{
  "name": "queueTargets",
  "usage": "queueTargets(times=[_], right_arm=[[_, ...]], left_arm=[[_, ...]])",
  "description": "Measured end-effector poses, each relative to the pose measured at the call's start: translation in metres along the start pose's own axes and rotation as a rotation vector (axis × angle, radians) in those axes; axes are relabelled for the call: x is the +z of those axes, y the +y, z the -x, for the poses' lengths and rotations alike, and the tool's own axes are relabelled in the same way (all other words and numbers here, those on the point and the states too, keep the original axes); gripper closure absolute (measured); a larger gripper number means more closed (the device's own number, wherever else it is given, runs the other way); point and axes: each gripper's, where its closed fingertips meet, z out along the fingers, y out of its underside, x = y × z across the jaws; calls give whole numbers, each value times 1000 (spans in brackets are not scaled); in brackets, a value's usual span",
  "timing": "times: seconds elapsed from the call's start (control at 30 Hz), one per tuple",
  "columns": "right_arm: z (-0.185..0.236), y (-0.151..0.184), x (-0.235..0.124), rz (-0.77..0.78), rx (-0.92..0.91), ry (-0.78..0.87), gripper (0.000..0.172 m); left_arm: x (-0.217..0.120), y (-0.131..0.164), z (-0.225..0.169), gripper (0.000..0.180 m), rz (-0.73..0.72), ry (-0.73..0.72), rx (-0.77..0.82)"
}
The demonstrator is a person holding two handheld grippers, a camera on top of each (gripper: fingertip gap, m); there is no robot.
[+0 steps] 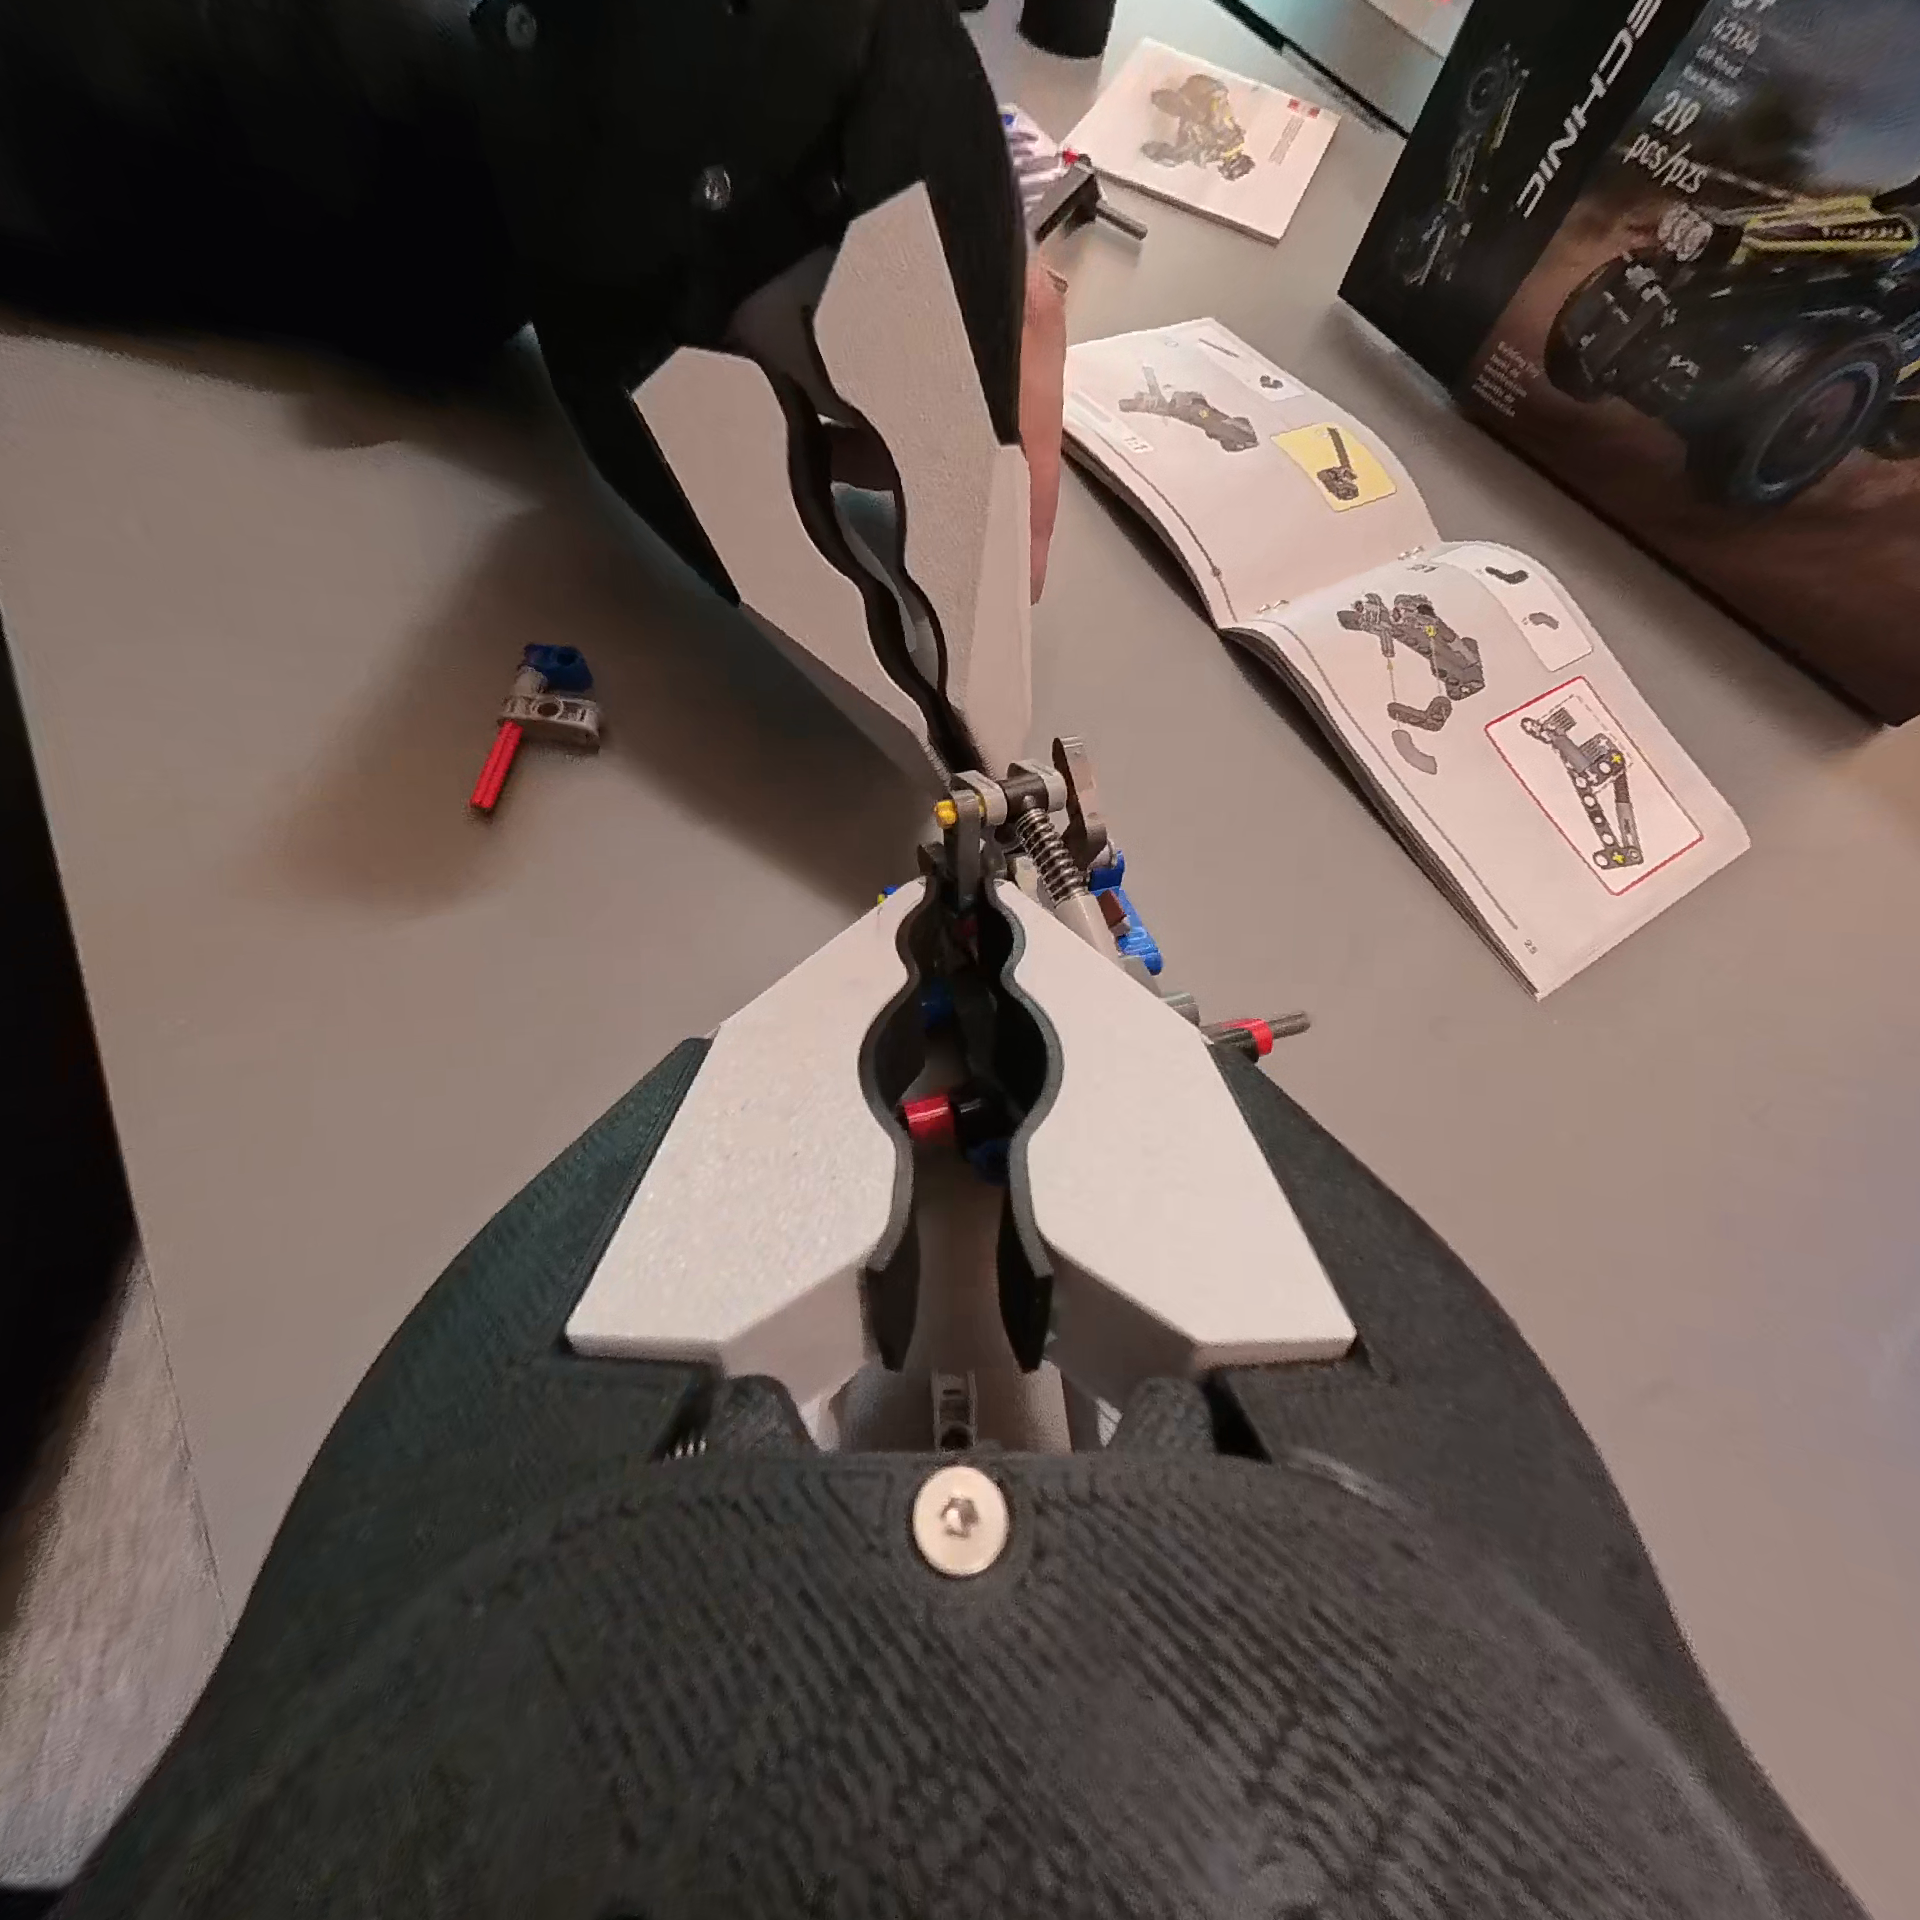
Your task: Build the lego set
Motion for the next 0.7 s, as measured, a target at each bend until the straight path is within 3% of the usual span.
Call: queueTargets(times=[0.03, 0.7], right_arm=[[0, 0, -1, 16, -18, 5, 168], [-3, 8, -9, 191, -109, 72, 169]], left_arm=[[0, 0, 0, 180, 1, 0, -2], [5, -4, -1, 180, 20, -24, 15]])
